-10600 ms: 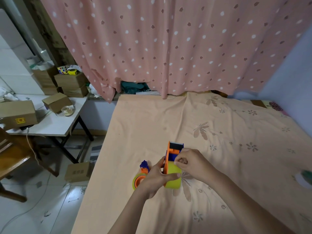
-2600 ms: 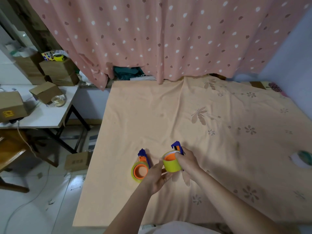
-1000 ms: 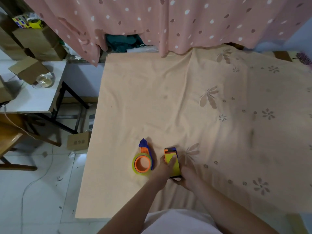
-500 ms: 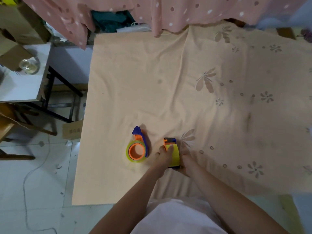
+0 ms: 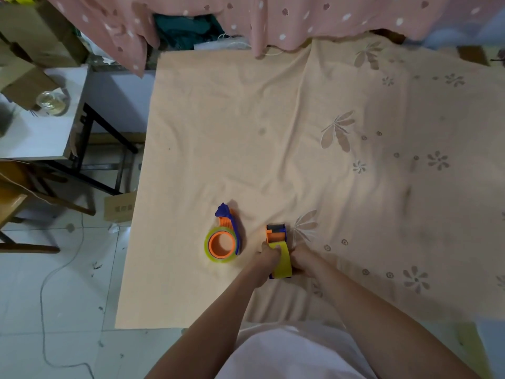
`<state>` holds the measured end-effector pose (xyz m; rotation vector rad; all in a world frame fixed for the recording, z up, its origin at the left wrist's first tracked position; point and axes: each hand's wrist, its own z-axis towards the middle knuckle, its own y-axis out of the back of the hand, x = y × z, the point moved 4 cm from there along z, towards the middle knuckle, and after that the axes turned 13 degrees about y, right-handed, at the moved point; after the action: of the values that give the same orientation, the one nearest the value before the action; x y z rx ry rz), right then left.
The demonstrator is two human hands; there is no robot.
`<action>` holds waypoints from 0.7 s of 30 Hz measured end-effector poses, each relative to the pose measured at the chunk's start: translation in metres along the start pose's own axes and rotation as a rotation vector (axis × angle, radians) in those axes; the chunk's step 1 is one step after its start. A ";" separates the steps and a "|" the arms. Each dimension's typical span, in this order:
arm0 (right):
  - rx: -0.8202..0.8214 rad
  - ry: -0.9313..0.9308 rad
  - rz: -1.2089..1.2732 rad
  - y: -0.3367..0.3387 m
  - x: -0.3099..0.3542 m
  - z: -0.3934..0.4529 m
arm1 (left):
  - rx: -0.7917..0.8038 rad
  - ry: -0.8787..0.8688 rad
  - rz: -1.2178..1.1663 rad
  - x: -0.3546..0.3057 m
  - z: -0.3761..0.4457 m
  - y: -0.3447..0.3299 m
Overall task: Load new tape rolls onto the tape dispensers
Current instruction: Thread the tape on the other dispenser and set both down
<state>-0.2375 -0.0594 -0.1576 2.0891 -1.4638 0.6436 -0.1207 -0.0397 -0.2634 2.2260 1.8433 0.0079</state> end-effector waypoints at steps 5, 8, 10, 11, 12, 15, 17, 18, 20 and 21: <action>-0.086 0.021 -0.252 0.007 -0.002 0.010 | -0.018 -0.011 0.029 -0.019 -0.100 0.017; -0.086 0.006 -0.211 0.007 0.003 0.009 | 0.003 -0.061 0.078 -0.018 -0.091 0.018; -0.044 0.031 -0.241 0.008 0.013 0.004 | 0.049 -0.090 0.027 -0.015 -0.072 0.014; 0.007 0.040 -0.275 0.007 0.017 0.001 | 0.080 -0.105 -0.007 -0.015 -0.079 0.016; 0.020 0.050 -0.255 0.008 0.021 -0.004 | 0.117 -0.120 -0.053 -0.017 -0.090 0.018; 0.068 0.030 -0.096 0.009 0.020 -0.013 | 0.259 -0.146 -0.158 -0.019 -0.123 0.023; 0.149 0.055 -0.081 0.006 0.018 -0.018 | 0.324 -0.115 -0.189 -0.015 -0.129 0.027; 0.175 0.056 -0.106 0.004 0.015 -0.021 | 0.348 -0.101 -0.189 -0.014 -0.133 0.028; 0.185 0.027 -0.066 0.000 0.012 -0.027 | 0.343 -0.119 -0.160 -0.012 -0.140 0.031; 0.172 0.019 -0.036 -0.002 0.010 -0.028 | 0.328 -0.138 -0.141 -0.012 -0.147 0.034</action>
<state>-0.2356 -0.0481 -0.1304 2.2266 -1.4010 0.7983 -0.1146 -0.0292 -0.1129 2.2229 2.0398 -0.4944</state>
